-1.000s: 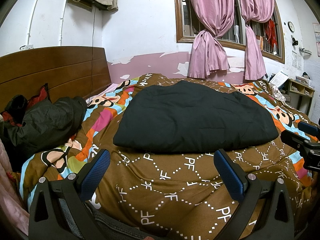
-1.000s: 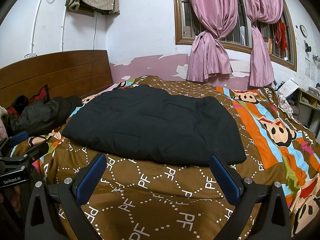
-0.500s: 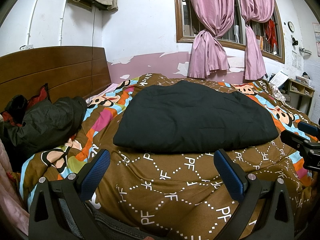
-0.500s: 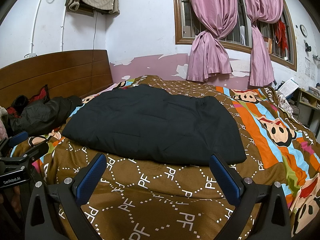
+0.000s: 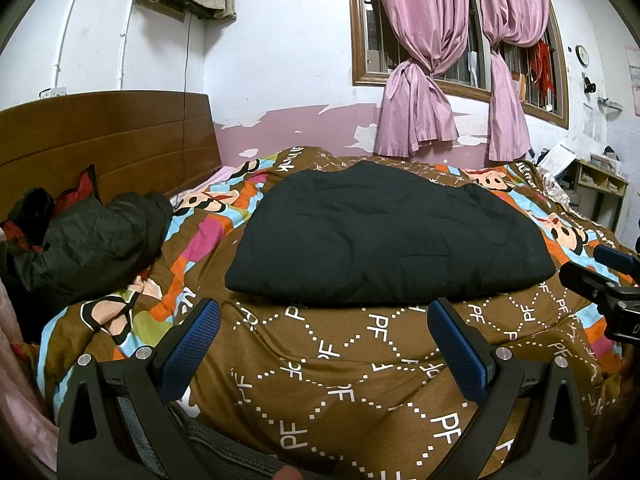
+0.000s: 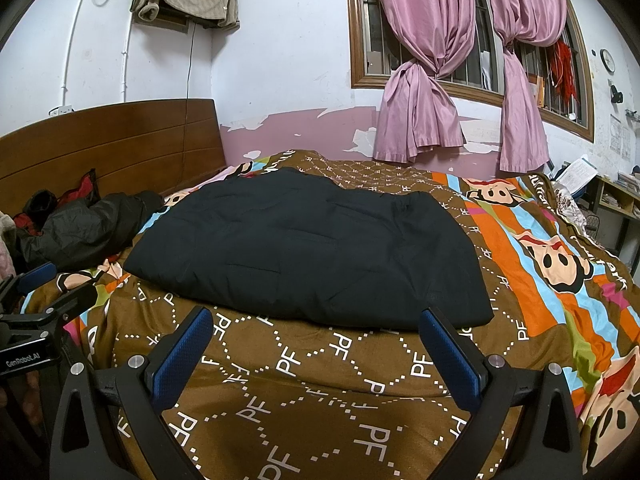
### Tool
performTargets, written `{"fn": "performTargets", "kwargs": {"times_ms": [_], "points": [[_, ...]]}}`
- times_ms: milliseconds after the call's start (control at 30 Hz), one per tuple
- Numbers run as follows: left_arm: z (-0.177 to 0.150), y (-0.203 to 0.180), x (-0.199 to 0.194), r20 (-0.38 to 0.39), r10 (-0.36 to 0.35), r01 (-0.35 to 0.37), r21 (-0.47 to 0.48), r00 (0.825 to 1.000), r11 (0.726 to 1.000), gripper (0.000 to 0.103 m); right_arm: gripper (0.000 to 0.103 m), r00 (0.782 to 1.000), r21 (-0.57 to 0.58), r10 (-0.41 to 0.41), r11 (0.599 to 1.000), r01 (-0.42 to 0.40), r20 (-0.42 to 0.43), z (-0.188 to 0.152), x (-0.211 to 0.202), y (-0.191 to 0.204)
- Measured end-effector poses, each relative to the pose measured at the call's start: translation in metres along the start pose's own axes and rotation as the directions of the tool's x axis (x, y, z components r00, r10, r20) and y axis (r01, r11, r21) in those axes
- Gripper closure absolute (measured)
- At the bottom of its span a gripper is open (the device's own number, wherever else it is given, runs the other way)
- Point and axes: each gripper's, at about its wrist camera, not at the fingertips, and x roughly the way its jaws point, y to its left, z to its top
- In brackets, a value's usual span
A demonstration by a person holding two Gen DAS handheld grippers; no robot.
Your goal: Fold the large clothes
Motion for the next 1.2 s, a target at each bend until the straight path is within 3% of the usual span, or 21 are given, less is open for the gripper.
{"fn": "performTargets", "kwargs": {"times_ms": [1200], "points": [[-0.0012,0.0107,-0.0009,-0.007,0.037,-0.038,-0.014,0.999,0.999,0.002,0.000,1.000,0.001,0.000,1.000,0.000,-0.001,0.0011,0.0001,0.0009]]}}
